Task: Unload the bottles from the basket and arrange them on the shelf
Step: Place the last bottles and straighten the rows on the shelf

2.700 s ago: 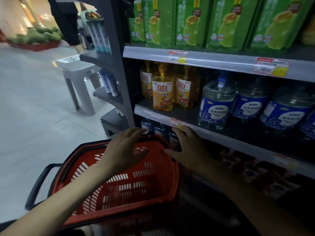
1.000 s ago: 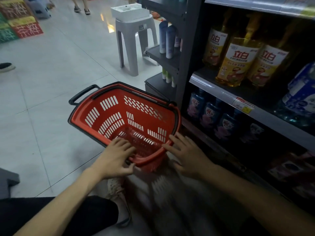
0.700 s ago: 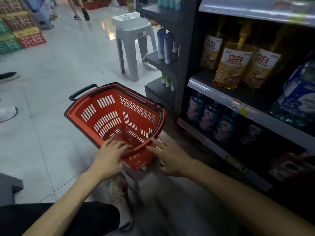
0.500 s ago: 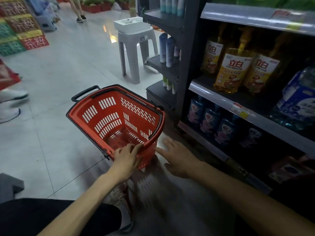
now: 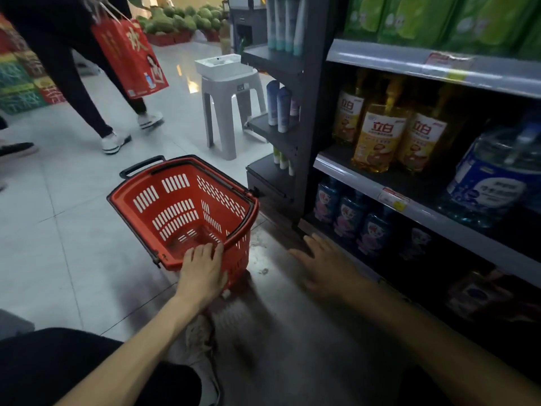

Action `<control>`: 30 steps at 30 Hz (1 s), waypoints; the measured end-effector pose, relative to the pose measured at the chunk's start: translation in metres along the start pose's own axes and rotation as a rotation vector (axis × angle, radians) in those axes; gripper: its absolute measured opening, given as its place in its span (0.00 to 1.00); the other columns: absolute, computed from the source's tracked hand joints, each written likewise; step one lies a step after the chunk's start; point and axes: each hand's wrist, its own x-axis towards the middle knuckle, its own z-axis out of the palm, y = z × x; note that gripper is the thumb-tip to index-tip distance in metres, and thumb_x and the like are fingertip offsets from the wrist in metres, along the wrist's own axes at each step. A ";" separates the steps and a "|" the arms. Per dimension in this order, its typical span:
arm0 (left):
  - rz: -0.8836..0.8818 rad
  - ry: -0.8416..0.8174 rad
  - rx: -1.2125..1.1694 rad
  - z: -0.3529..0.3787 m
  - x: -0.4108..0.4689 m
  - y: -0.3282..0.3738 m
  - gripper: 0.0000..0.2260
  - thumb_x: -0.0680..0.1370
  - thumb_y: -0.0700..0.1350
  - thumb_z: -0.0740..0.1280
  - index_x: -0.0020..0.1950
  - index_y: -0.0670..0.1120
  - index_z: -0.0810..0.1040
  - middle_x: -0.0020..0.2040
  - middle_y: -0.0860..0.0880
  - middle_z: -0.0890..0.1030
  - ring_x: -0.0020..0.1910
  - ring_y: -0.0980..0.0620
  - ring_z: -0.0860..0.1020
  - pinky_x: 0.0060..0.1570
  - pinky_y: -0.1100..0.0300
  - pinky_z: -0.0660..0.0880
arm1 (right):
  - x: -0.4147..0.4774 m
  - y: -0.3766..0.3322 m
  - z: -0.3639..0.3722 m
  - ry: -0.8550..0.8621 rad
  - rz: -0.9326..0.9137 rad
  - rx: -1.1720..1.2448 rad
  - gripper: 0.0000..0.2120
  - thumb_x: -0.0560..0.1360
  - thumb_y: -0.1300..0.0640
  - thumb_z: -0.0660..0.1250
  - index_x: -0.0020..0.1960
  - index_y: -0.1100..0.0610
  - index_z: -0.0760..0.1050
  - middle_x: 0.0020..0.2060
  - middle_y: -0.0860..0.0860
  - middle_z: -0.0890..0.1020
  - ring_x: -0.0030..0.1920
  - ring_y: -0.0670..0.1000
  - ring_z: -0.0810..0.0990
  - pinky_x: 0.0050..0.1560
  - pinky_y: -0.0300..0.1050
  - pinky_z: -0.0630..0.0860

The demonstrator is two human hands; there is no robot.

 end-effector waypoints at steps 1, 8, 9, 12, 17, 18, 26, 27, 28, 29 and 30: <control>0.040 0.021 0.003 -0.008 0.001 0.006 0.32 0.68 0.55 0.76 0.69 0.43 0.77 0.58 0.39 0.80 0.57 0.37 0.79 0.60 0.39 0.74 | -0.001 0.003 -0.002 -0.003 0.016 -0.005 0.36 0.81 0.43 0.62 0.83 0.45 0.49 0.83 0.58 0.47 0.83 0.60 0.44 0.80 0.57 0.47; 0.203 0.117 -0.080 -0.080 0.020 0.071 0.29 0.74 0.61 0.67 0.73 0.53 0.73 0.68 0.44 0.77 0.67 0.40 0.75 0.66 0.40 0.70 | -0.019 0.026 -0.044 0.055 0.187 0.092 0.36 0.80 0.40 0.64 0.83 0.44 0.52 0.83 0.57 0.47 0.82 0.61 0.45 0.80 0.60 0.48; 0.208 0.127 -0.101 -0.091 0.025 0.079 0.30 0.75 0.62 0.64 0.75 0.55 0.71 0.70 0.44 0.75 0.69 0.41 0.73 0.68 0.41 0.69 | -0.020 0.031 -0.049 0.084 0.227 0.144 0.36 0.79 0.40 0.65 0.82 0.43 0.53 0.83 0.56 0.49 0.82 0.61 0.47 0.79 0.61 0.51; 0.257 0.178 -0.163 -0.124 0.038 0.100 0.29 0.75 0.62 0.61 0.75 0.54 0.70 0.68 0.44 0.75 0.68 0.40 0.74 0.66 0.43 0.70 | -0.021 0.048 -0.068 0.158 0.324 0.248 0.36 0.77 0.38 0.66 0.80 0.44 0.57 0.80 0.57 0.56 0.79 0.61 0.57 0.76 0.63 0.63; 0.338 0.241 -0.188 -0.159 0.071 0.136 0.28 0.80 0.62 0.62 0.78 0.55 0.64 0.71 0.47 0.71 0.70 0.43 0.71 0.69 0.46 0.68 | -0.022 0.072 -0.096 0.228 0.414 0.331 0.34 0.77 0.39 0.67 0.79 0.48 0.61 0.76 0.57 0.61 0.75 0.61 0.64 0.72 0.60 0.69; 0.342 0.243 -0.217 -0.162 0.080 0.144 0.28 0.80 0.61 0.63 0.79 0.56 0.63 0.72 0.47 0.71 0.70 0.44 0.70 0.69 0.47 0.68 | -0.018 0.077 -0.099 0.244 0.430 0.333 0.32 0.77 0.40 0.67 0.77 0.48 0.63 0.74 0.57 0.64 0.72 0.61 0.66 0.69 0.59 0.71; 0.245 0.098 -0.561 -0.131 0.170 0.206 0.25 0.80 0.58 0.66 0.76 0.55 0.67 0.65 0.47 0.76 0.58 0.48 0.78 0.55 0.49 0.80 | 0.021 0.138 -0.104 0.466 0.660 0.658 0.25 0.77 0.50 0.70 0.72 0.51 0.70 0.66 0.55 0.75 0.63 0.59 0.77 0.60 0.54 0.77; 0.232 0.078 -0.613 -0.129 0.181 0.212 0.25 0.80 0.58 0.66 0.75 0.55 0.67 0.65 0.47 0.76 0.58 0.49 0.78 0.54 0.50 0.80 | 0.026 0.145 -0.103 0.509 0.679 0.715 0.24 0.77 0.51 0.71 0.71 0.51 0.71 0.66 0.54 0.75 0.63 0.58 0.77 0.60 0.51 0.77; 0.212 0.068 -0.670 -0.128 0.191 0.219 0.25 0.80 0.57 0.67 0.75 0.55 0.67 0.66 0.48 0.76 0.58 0.49 0.79 0.52 0.52 0.80 | 0.030 0.150 -0.103 0.541 0.691 0.765 0.24 0.77 0.53 0.71 0.72 0.51 0.71 0.68 0.53 0.76 0.65 0.58 0.77 0.59 0.49 0.76; 0.192 0.063 -0.725 -0.129 0.201 0.225 0.24 0.80 0.57 0.67 0.75 0.55 0.68 0.67 0.48 0.76 0.59 0.50 0.79 0.51 0.54 0.79 | 0.035 0.155 -0.103 0.557 0.702 0.801 0.24 0.78 0.53 0.71 0.72 0.51 0.71 0.68 0.52 0.75 0.66 0.57 0.76 0.58 0.47 0.75; 0.178 0.064 -0.780 -0.130 0.210 0.232 0.24 0.80 0.57 0.67 0.75 0.55 0.69 0.67 0.48 0.77 0.59 0.50 0.79 0.50 0.55 0.78 | 0.040 0.158 -0.103 0.566 0.710 0.829 0.24 0.77 0.53 0.72 0.72 0.50 0.72 0.68 0.51 0.76 0.66 0.56 0.76 0.57 0.46 0.73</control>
